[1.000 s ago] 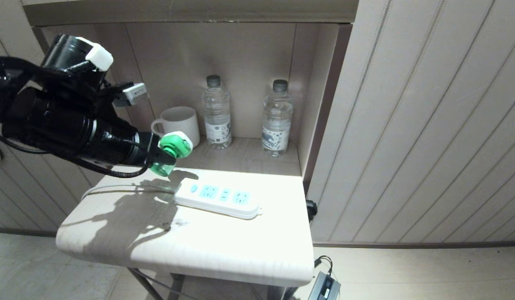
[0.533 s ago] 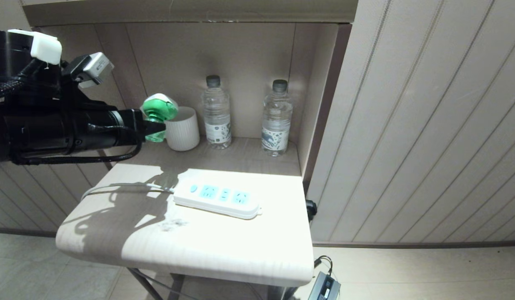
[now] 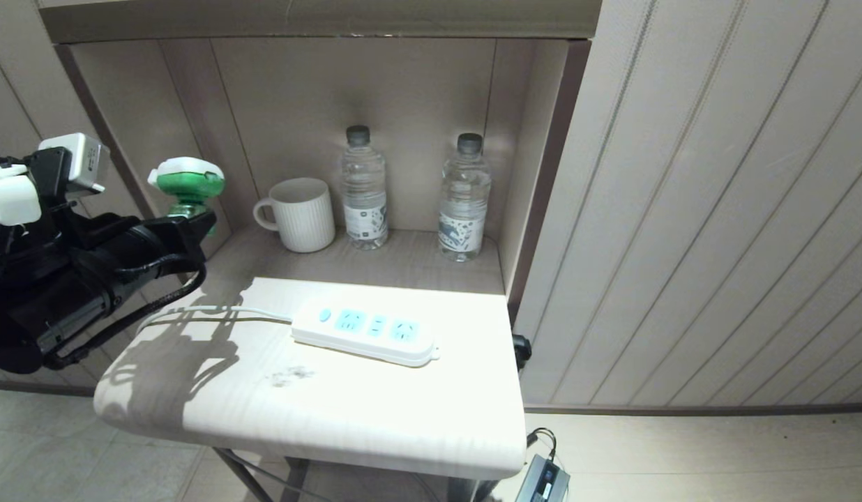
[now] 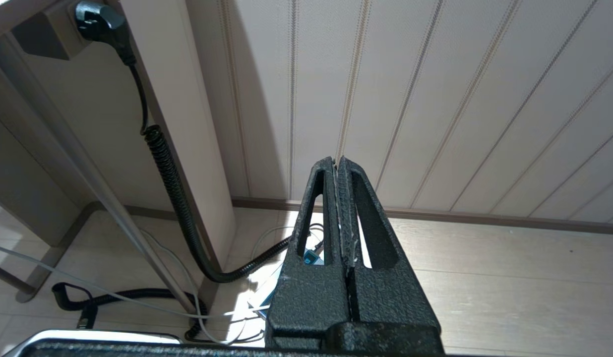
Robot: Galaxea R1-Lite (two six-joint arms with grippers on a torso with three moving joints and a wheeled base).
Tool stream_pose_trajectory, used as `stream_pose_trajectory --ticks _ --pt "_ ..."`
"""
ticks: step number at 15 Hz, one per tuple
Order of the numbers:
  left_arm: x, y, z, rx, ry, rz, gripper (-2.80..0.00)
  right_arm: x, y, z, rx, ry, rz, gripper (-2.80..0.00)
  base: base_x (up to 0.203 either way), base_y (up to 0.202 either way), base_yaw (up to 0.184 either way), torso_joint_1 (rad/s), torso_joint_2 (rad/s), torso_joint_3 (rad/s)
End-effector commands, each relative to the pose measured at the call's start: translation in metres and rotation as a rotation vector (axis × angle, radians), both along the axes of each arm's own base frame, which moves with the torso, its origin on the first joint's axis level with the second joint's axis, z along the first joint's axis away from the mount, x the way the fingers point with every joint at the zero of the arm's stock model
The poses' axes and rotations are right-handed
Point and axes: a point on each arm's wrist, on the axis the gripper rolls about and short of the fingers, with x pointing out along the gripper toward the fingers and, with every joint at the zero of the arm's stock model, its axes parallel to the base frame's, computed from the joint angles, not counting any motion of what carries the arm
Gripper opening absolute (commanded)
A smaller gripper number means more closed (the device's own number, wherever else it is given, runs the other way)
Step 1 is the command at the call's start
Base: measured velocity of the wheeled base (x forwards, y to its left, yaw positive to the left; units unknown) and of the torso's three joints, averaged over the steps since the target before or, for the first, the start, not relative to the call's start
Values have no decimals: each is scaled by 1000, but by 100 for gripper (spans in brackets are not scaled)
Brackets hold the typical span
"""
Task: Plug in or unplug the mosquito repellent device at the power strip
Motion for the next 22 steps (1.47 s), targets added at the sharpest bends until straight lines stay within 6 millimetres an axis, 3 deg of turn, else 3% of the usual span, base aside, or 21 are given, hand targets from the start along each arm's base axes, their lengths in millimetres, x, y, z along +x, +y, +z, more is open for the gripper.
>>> stream_pose_trajectory --ticks 1,6,15,22 --pt "-6 2 -3 -4 -14 7 -280 0 0 0 0 1 1 -280 0 0 0 0 0 0" --pt "-15 4 -34 3 -40 10 -280 0 0 0 0 1 1 -280 0 0 0 0 0 0" --pt "27 -5 -75 19 5 65 -280 0 0 0 0 1 -1 -280 0 0 0 0 0 0" --pt "39 -7 -89 17 -3 107 -280 0 0 0 0 1 1 -280 0 0 0 0 0 0"
